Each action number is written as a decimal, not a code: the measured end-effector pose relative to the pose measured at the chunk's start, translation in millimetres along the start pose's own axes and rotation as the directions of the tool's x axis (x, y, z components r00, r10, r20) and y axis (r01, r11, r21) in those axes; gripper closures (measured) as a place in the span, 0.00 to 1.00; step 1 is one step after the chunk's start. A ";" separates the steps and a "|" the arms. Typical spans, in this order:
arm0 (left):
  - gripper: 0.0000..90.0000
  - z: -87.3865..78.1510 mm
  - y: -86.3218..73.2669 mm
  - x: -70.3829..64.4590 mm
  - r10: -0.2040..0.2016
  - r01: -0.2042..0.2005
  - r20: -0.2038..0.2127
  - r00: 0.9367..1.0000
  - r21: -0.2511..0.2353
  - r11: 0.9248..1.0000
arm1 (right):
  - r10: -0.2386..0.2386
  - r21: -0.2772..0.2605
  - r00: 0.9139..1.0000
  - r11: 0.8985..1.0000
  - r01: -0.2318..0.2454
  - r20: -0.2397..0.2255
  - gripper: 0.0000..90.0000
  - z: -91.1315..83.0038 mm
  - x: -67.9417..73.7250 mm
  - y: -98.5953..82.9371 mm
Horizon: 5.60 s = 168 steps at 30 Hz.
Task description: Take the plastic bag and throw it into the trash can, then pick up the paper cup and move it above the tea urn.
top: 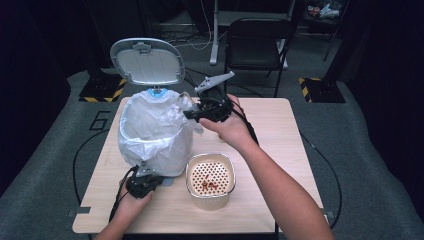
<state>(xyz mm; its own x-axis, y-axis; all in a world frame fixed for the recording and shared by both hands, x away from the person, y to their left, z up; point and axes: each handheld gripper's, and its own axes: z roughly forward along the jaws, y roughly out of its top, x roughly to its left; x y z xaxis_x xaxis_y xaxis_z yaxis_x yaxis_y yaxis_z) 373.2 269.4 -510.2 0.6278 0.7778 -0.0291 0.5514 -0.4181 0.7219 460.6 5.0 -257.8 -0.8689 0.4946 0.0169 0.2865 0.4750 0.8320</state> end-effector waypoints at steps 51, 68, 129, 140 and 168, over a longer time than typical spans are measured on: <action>1.00 0.2 0.3 1.1 0.018 -0.018 0.002 1.000 0.000 1.000 | -0.094 -0.116 0.995 0.989 0.096 0.015 0.30 23.9 26.2 13.5; 1.00 0.1 0.2 1.0 0.023 -0.023 0.001 1.000 -0.001 1.000 | -0.022 -0.139 0.991 0.989 0.041 0.135 0.31 -32.6 -12.6 -40.4; 1.00 -0.4 -1.6 -0.7 -0.035 0.035 0.005 0.999 0.001 0.999 | 0.243 -0.055 0.891 0.969 -0.240 0.383 0.07 64.2 -129.8 -184.3; 1.00 -1.2 -0.8 1.8 0.030 -0.030 -0.015 0.999 -0.008 1.000 | 0.236 -0.038 0.891 0.970 -0.240 0.389 0.04 73.6 -133.7 -165.6; 1.00 -0.5 -1.4 2.6 0.012 -0.013 -0.004 1.000 -0.021 1.000 | 0.275 -0.023 0.867 0.956 -0.292 0.415 0.13 110.7 -139.0 -176.0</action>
<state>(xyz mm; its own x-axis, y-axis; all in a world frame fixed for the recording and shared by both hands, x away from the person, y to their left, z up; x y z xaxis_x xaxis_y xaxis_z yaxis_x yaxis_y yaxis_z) 373.8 272.3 -510.9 0.6324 0.7744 -0.0172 0.5317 -0.4178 0.7367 575.6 -66.8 -468.0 -0.5074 0.8616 0.0132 0.5188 0.2932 0.8030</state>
